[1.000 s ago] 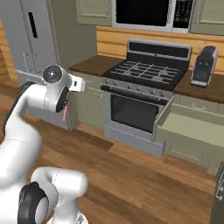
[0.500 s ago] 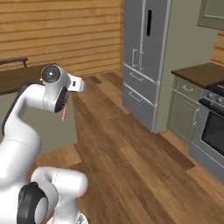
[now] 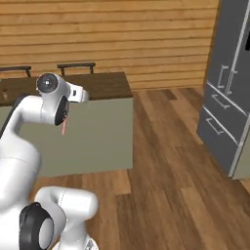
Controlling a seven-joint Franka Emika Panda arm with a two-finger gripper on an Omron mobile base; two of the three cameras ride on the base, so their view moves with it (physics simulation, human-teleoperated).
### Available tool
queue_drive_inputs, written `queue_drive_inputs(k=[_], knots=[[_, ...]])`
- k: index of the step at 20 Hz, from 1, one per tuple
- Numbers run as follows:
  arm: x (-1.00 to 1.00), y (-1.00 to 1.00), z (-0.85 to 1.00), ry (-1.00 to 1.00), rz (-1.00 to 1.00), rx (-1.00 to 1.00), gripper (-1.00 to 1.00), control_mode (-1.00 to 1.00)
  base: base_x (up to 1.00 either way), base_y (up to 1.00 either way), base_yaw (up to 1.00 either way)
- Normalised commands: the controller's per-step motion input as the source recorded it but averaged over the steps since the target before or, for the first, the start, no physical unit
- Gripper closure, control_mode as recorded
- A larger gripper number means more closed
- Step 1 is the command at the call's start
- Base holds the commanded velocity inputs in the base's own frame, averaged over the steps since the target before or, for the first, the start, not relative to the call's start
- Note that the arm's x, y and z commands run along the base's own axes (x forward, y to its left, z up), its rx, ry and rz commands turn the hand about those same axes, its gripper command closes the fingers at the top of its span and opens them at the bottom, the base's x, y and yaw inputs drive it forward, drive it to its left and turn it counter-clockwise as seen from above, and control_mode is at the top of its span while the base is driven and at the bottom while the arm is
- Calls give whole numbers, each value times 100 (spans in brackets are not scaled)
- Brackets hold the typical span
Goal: Take a straw from the drawer in front and place it inside the glass cup on the dining counter.
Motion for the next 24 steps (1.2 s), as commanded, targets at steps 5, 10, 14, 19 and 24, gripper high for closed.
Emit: queue_drive_inputs(k=[5, 10, 14, 19, 24], knots=[[0, 0, 0, 0, 0, 0, 100, 100, 100, -1, 31], [0, 0, 0, 0, 0, 0, 100, 100, 100, -32, 22], [0, 0, 0, 0, 0, 0, 100, 100, 100, -77, 16], [0, 0, 0, 0, 0, 0, 100, 100, 91, -100, 13], [0, 0, 0, 0, 0, 0, 100, 100, 98, -92, 13]])
